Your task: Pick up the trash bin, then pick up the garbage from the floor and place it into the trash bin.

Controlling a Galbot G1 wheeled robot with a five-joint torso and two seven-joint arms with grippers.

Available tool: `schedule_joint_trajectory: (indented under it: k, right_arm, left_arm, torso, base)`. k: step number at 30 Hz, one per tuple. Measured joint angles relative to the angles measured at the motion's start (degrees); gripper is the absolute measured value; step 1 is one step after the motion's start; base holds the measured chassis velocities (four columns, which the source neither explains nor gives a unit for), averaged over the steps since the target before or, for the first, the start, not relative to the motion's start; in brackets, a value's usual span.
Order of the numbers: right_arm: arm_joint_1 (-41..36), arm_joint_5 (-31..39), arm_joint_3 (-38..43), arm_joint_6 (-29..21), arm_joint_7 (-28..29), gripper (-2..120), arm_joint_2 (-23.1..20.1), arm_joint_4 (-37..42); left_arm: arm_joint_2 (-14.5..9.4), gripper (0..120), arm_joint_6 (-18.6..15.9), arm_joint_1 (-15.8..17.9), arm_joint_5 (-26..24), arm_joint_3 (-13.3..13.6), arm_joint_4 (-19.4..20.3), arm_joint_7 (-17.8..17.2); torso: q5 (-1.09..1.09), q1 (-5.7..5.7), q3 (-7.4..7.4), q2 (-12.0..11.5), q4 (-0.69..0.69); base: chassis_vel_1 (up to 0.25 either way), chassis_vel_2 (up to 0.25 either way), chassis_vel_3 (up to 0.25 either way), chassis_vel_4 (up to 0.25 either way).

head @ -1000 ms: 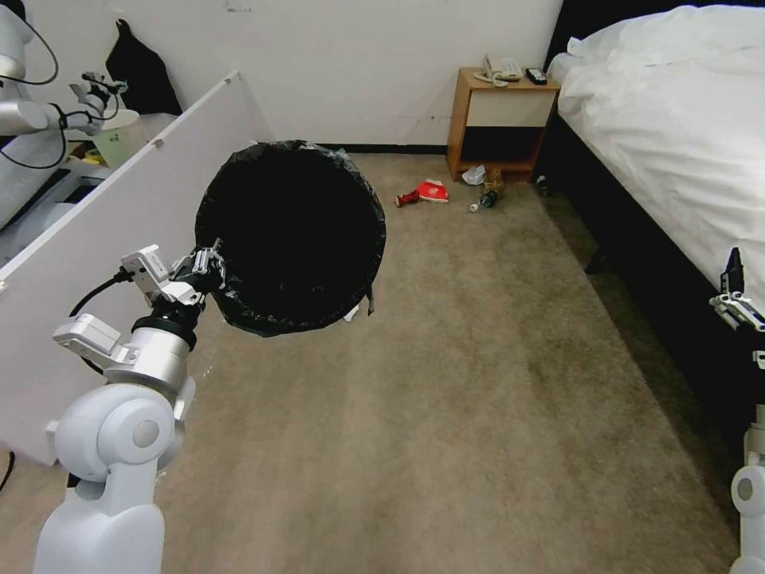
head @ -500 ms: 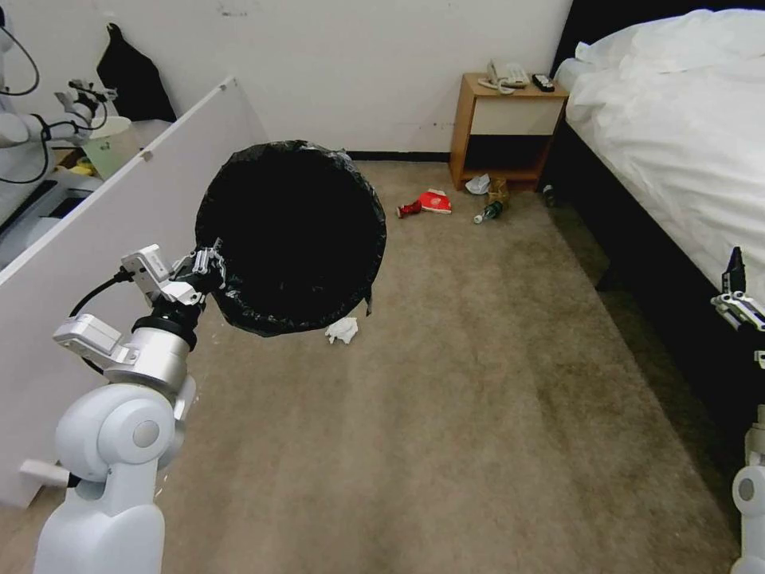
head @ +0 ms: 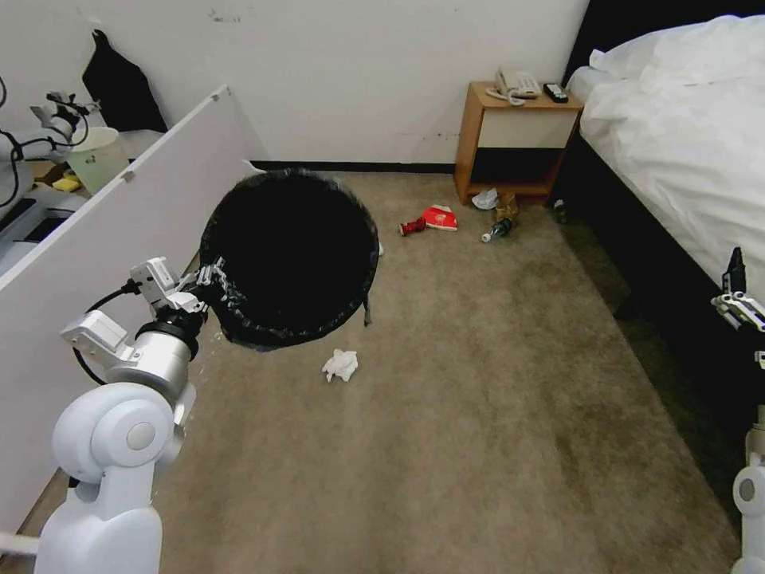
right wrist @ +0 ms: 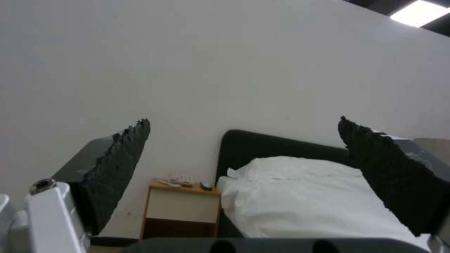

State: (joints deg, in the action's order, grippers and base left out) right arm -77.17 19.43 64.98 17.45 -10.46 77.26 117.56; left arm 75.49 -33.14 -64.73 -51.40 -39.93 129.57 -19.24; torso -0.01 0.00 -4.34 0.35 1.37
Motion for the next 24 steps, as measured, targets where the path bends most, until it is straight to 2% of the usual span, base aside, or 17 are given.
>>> schedule_joint_trajectory:
  k: [5, 8, 14, 24]
  right_arm:
    - [0.0, 0.0, -0.1, 0.0, 0.0, 100, 0.0, -0.1]
    - [0.0, 0.0, -0.1, 0.0, -0.1, 100, 0.0, -0.1]
    - [0.1, -0.1, -0.2, 0.0, -0.1, 100, 0.0, -0.1]
    - [0.2, -0.2, -0.3, 0.1, -0.1, 100, 0.0, -0.3]
  left_arm:
    - [0.0, 4, -1.2, 0.0, -1.1, 0.0, 0.0, -1.9]
    - [0.0, 4, -2.4, 0.1, -3.6, 0.0, 0.4, -4.0]
    - [0.0, 4, -2.9, 0.1, -5.0, -0.1, 0.6, -5.1]
    - [0.1, 4, -2.9, 0.0, -4.8, -0.1, 0.6, -5.0]
  torso:
    - [0.02, 0.00, 0.00, 0.0, 0.00]
    - [0.02, 0.00, 0.00, 0.0, 0.00]
    - [0.02, 0.00, 0.00, 0.0, 0.01]
    - [0.02, 0.00, 0.00, 0.0, 0.01]
  base:
    - [-0.183, 0.186, 0.181, -0.209]
    - [-0.184, 0.188, 0.186, -0.191]
    - [-0.186, 0.188, 0.175, -0.196]
    - [-0.189, 0.186, 0.189, -0.189]
